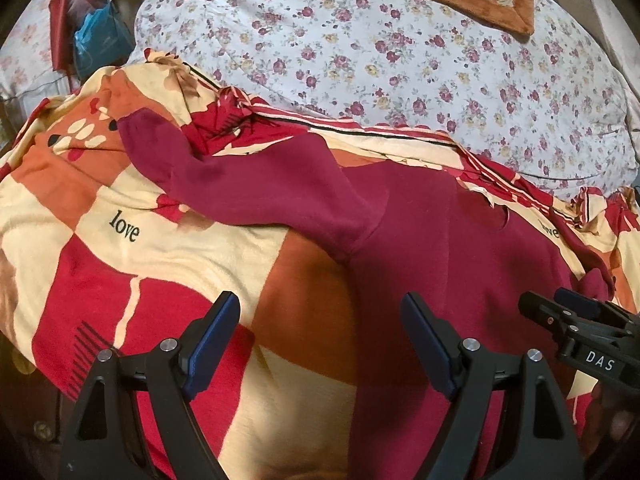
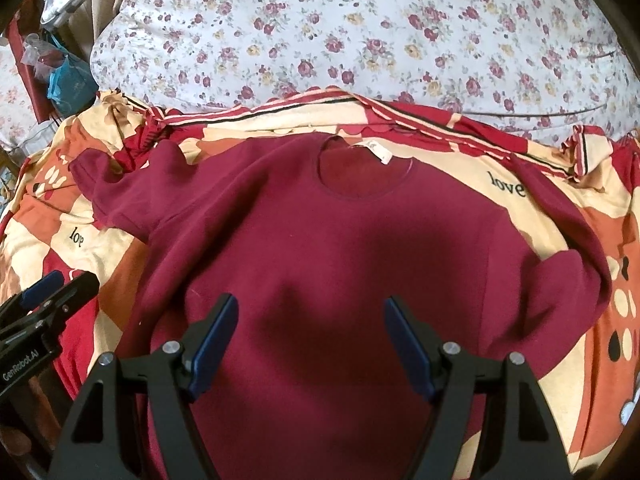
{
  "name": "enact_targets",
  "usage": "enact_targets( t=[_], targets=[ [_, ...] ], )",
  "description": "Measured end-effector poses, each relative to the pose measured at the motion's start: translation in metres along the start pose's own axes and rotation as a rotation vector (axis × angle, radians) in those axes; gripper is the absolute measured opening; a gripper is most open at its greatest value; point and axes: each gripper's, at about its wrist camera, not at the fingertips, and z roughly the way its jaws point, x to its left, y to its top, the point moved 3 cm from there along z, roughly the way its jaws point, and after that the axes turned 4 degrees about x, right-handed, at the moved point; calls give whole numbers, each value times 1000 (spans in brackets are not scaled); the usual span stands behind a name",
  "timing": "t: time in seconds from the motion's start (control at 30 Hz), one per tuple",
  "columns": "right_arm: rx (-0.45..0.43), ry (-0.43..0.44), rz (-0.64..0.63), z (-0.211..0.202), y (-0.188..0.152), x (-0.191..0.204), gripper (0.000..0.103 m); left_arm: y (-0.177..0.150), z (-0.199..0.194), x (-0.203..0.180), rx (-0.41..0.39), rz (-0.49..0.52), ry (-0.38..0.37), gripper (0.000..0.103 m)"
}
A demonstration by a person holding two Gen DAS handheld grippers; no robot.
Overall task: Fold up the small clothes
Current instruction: 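Move the left tool toward the sweatshirt sleeve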
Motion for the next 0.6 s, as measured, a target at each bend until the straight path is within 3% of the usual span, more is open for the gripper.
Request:
enact_targets(
  t=[0.3,0.6],
  targets=[
    [14,2,-7,6,3,3,79,5,0,9,-9,-25,4,65],
    [29,18,-24,12,5,11,79,20,5,42,-14,-91,41,65]
  ],
)
